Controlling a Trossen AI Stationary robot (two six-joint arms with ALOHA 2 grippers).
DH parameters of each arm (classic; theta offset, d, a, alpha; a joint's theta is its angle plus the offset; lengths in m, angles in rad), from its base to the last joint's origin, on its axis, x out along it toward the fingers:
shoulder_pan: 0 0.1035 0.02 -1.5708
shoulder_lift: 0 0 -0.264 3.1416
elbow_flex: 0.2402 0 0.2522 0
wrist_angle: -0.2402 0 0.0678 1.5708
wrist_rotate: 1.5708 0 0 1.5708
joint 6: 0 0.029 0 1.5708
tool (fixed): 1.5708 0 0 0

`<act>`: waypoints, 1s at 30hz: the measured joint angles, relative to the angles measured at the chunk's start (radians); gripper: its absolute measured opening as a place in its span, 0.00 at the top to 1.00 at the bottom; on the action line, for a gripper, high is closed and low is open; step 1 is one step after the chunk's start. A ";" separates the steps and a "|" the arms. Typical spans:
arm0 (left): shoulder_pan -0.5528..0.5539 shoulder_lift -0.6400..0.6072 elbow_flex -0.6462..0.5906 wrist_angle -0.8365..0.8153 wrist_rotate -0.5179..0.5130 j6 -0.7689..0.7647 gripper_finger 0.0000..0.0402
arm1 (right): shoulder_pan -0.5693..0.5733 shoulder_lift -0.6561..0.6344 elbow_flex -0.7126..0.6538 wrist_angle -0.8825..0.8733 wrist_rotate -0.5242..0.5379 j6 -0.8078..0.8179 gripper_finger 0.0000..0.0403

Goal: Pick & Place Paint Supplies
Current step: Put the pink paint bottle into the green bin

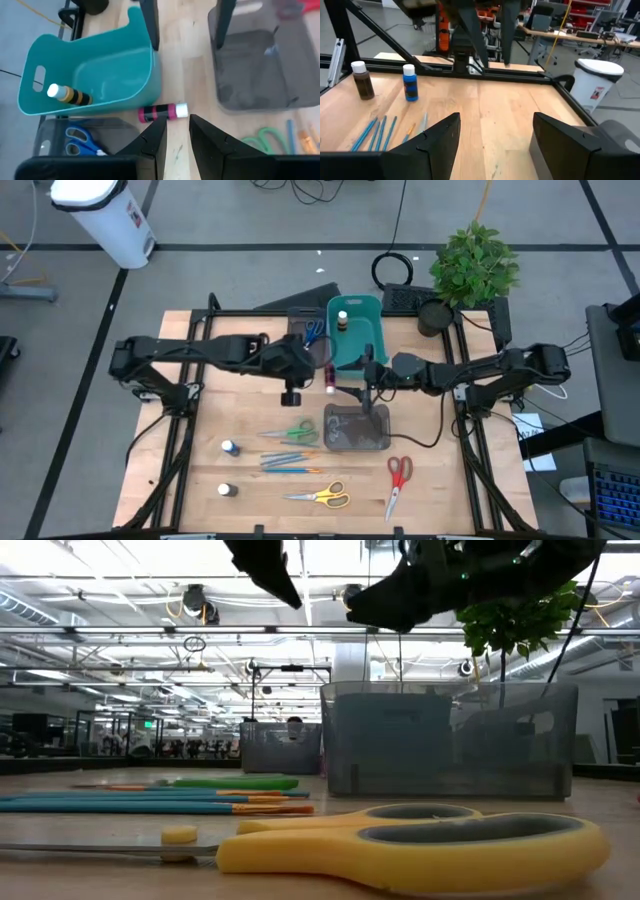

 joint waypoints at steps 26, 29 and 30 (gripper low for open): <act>0.075 0.066 -0.440 0.546 0.178 0.251 0.59 | -0.002 -0.083 -0.001 -0.129 0.001 -0.007 0.40; 0.075 0.127 -0.440 0.566 0.100 0.283 0.48 | -0.005 -0.083 -0.001 -0.125 0.002 -0.007 0.40; 0.074 0.143 -0.441 0.568 0.066 0.304 0.45 | -0.005 -0.083 -0.001 -0.120 0.002 -0.005 0.40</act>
